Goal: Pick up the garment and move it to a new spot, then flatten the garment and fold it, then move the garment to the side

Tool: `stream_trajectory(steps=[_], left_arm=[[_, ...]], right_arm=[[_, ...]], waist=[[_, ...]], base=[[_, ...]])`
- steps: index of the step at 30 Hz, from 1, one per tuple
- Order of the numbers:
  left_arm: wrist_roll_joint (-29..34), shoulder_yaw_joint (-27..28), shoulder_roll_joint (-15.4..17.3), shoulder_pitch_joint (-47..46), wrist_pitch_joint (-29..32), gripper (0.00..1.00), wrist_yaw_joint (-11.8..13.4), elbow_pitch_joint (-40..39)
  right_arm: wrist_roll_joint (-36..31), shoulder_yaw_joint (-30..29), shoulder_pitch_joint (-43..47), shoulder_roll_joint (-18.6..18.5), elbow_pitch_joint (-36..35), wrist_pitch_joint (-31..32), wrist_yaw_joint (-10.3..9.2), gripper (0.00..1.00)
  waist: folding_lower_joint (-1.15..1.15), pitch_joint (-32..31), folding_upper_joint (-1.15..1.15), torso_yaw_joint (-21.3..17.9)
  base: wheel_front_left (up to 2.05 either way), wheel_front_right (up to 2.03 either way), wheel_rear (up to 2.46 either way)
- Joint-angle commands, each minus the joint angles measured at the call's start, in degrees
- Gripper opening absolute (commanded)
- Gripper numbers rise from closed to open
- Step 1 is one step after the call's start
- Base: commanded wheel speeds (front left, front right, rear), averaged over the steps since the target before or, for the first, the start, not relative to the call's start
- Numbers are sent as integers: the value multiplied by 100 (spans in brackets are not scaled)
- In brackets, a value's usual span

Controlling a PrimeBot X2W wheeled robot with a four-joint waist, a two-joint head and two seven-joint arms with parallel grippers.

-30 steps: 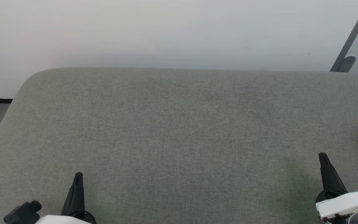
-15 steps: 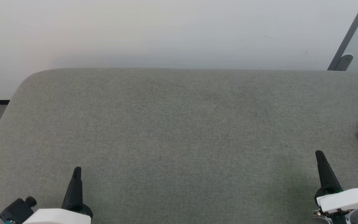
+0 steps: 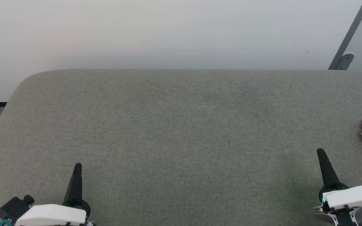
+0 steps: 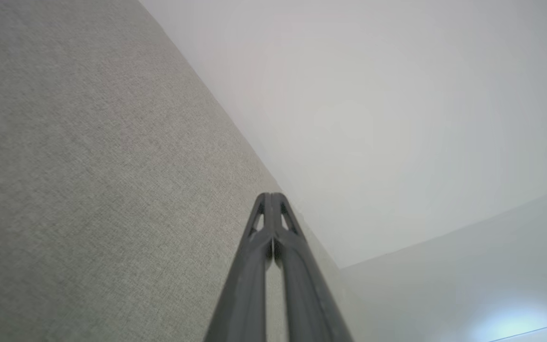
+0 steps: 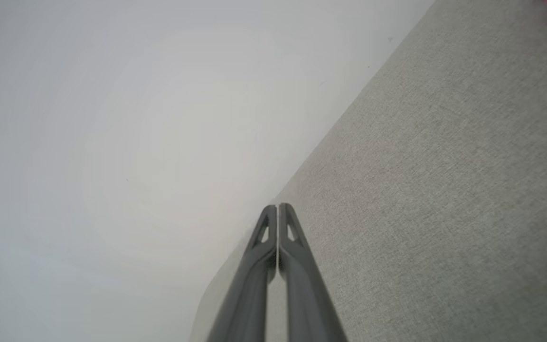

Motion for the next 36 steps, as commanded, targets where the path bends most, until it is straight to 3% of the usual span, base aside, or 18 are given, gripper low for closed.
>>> stream_trajectory(steps=[1, 36], left_arm=[[-137, 37, 2, -164, 47, 0, 1, -32], [-1857, 186, -66, -517, 539, 0, 2, 182]], right_arm=[[127, -9, -136, 8, -43, 36, 2, 0], [1609, -95, -370, 238, 152, 380, 2, 0]], waist=[[0, 1, 0, -5], [0, 21, 0, -142]], base=[[0, 0, 0], [0, 0, 0]])
